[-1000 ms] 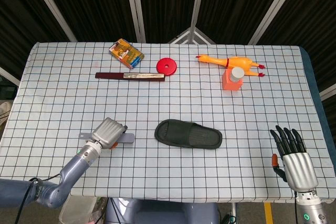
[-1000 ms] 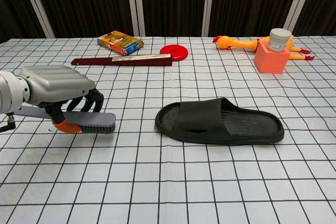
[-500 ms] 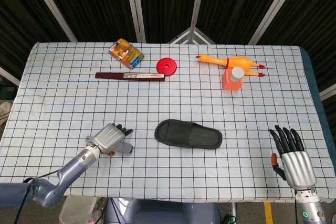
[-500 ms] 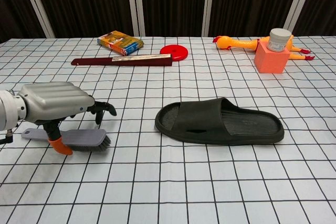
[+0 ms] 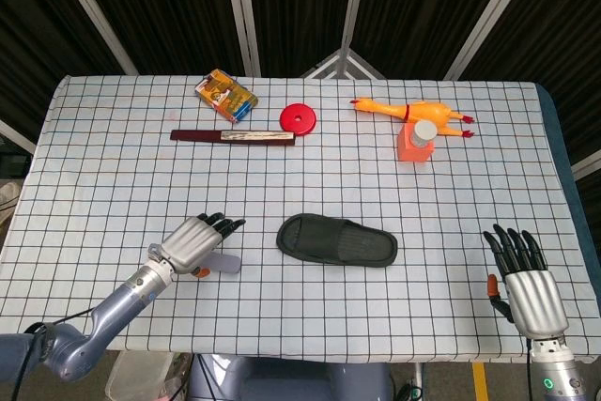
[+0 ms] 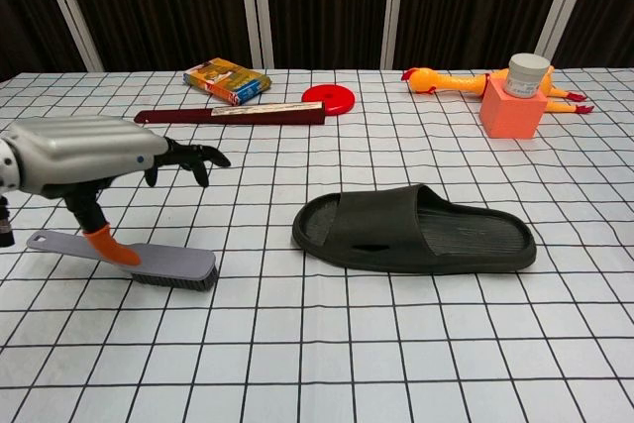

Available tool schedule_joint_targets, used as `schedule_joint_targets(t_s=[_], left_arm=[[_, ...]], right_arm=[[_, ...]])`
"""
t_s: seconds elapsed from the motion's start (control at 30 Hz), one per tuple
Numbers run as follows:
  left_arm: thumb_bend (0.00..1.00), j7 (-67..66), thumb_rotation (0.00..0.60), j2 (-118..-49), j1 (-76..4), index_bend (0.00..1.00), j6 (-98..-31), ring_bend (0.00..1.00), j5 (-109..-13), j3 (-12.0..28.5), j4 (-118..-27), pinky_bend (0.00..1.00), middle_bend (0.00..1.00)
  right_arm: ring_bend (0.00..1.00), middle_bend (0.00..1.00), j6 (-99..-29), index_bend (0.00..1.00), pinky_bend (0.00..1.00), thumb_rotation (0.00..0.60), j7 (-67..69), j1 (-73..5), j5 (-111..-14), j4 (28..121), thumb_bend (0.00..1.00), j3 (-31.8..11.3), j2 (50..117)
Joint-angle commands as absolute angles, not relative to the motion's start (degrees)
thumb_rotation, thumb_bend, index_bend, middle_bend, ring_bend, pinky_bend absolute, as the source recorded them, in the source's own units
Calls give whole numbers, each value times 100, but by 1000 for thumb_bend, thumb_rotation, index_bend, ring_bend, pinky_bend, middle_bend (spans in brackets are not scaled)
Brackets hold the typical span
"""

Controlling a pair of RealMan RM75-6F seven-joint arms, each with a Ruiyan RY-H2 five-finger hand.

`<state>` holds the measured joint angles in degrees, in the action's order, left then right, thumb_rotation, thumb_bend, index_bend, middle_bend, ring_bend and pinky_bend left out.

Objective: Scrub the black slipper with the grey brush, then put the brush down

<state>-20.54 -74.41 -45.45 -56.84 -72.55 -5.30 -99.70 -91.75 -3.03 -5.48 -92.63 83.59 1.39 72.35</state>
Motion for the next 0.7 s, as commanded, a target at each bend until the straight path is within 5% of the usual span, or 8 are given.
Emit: schedule_joint_targets(t_s=[0.03, 0.1, 0.17, 0.37, 0.47, 0.7], left_arm=[[54, -1071, 600, -6528, -3945, 6, -6320, 85, -8227, -947, -10505, 244, 109], [33, -638, 600, -6269, -3530, 0, -6801, 30, -8595, -1217, -10514, 172, 48], [14, -261, 600, -6380, -2645, 0, -7967, 0, -9187, -1551, -9910, 101, 6], [0, -62, 600, -7329, -1328, 0, -9597, 0, -9327, -1384, -8383, 11, 0], [0, 181, 600, -7468, -1132, 0, -9957, 0, -9561, -1312, -7990, 0, 0], [0, -82, 600, -7712, -1000, 0, -10061, 0, -9815, -1099, -7272, 0, 0]], right_arm=[[0, 28, -9320, 0, 0, 600, -182, -458, -9186, 8543, 695, 47, 7019], [0, 14, -9444, 0, 0, 600, -155, -378, -9119, 8635, 638, -17, 6898], [0, 3, -9578, 0, 0, 600, -116, -242, -8948, 8731, 526, -98, 6772], [0, 0, -9311, 0, 0, 600, -102, -85, -8762, 9011, 395, 67, 6421], [0, 0, -9149, 0, 0, 600, -150, -55, -8698, 9177, 313, 131, 6275], [0, 0, -9095, 0, 0, 600, -375, 5, -8825, 9329, 290, 198, 6192]])
